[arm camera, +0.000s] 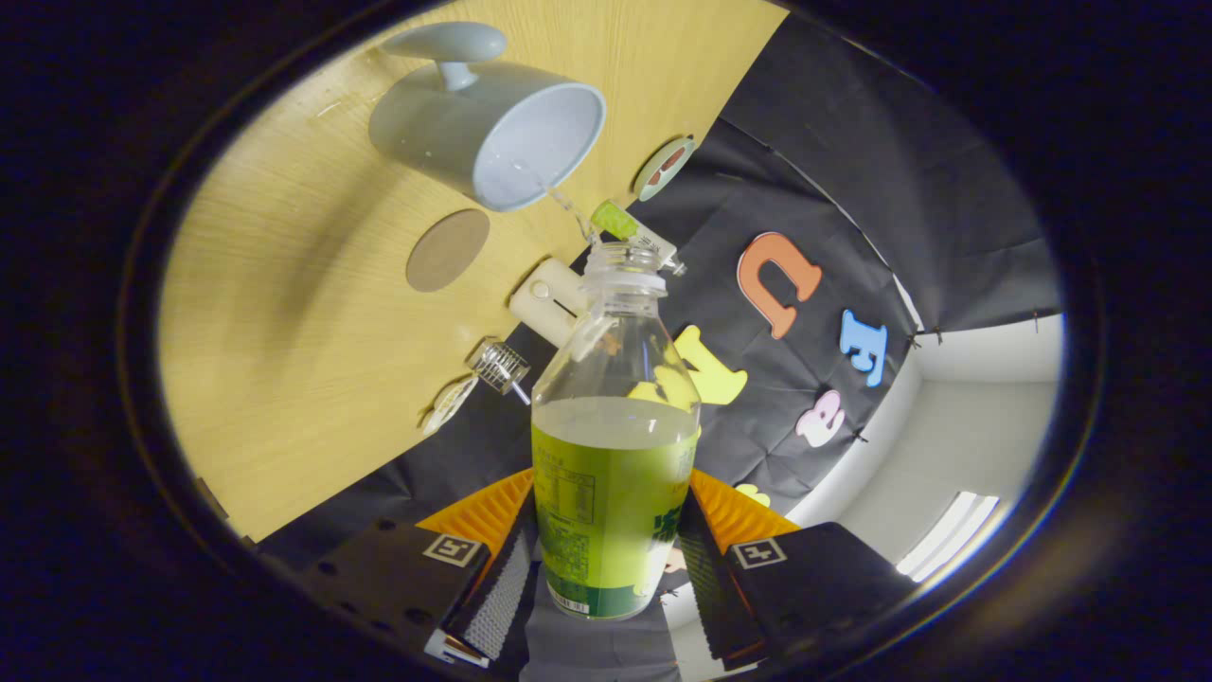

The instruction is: Take the bottle from table, then pour the juice into the cup, finally place the bottle on the coaster

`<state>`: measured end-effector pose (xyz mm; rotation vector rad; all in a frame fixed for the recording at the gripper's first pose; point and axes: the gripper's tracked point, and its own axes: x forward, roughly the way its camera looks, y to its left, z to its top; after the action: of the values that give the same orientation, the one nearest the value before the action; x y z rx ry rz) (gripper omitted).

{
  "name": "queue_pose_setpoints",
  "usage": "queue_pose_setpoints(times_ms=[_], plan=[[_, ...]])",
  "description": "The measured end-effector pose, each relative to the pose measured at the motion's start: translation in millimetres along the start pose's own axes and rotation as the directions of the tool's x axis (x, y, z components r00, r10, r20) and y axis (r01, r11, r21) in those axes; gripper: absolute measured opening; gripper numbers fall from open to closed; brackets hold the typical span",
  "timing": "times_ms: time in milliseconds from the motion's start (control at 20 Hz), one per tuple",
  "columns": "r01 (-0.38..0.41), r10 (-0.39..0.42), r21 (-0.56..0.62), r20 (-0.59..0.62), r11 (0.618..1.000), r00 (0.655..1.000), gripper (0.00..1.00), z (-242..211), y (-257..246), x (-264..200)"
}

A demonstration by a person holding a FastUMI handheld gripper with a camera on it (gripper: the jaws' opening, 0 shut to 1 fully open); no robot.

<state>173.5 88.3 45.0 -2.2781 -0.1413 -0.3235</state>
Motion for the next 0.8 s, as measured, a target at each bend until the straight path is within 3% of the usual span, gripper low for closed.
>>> queue_pose_setpoints(times_ms=[800], plan=[[0.006, 0.000, -0.111, 0.056, 0.994, 0.998, 0.81, 12, -13, -7]])
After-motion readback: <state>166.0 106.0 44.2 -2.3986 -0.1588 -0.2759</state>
